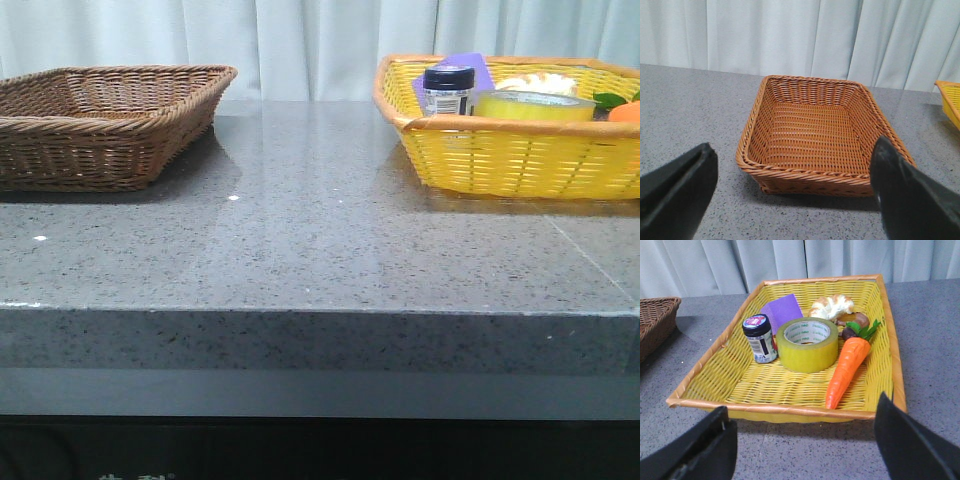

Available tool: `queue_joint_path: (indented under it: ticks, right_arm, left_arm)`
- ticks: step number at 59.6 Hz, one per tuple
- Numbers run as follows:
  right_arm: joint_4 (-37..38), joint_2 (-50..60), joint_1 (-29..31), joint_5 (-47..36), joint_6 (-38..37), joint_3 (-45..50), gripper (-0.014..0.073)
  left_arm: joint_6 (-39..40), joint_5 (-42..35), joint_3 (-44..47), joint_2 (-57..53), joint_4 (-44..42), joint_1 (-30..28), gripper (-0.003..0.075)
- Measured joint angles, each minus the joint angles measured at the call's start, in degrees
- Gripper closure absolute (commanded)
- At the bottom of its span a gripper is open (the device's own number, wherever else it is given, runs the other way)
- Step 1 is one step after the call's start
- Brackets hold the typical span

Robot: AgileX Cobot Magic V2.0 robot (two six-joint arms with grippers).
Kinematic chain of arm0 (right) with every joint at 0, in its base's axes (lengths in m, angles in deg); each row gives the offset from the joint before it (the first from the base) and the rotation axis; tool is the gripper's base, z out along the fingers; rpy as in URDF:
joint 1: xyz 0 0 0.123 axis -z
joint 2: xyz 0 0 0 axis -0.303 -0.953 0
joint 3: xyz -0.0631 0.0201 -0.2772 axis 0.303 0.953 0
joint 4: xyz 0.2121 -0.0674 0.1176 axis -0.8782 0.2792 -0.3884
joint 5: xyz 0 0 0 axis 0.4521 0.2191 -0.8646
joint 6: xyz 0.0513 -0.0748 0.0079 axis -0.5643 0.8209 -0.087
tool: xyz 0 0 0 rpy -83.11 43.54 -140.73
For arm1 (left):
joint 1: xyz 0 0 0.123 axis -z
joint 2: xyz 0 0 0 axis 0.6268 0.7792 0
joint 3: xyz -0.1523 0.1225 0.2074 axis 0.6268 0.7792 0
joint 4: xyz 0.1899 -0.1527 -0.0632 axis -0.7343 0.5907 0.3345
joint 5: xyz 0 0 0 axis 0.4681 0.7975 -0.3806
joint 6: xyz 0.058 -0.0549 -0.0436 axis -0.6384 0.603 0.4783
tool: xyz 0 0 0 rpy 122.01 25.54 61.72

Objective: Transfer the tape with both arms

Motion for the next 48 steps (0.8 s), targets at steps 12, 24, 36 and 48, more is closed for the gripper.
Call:
queue_joint_path:
  ticks: [12,24,36,48]
  right_arm:
    - [-1.23,-13.1,0.0,-0.14,0.0,-7.49,0.0003]
    - [-0.84,-32.64,0.0,3.19,0.0,-22.53,0.0003]
    - [0.14,-50.95,0.0,8.24,0.0,-38.14,0.0004]
    - [4.22,-66.94,0.0,14.39,-1.83,-53.93,0.0004]
  left_arm:
    - [0.0,0.0,0.0,0.0,0.0,0.0,0.0104]
    - [0.0,0.0,0.0,0.0,0.0,0.0,0.0104]
    - [0.0,0.0,0.0,0.0,0.0,0.0,0.0104]
    - [0.0,0.0,0.0,0.0,0.0,0.0,0.0104]
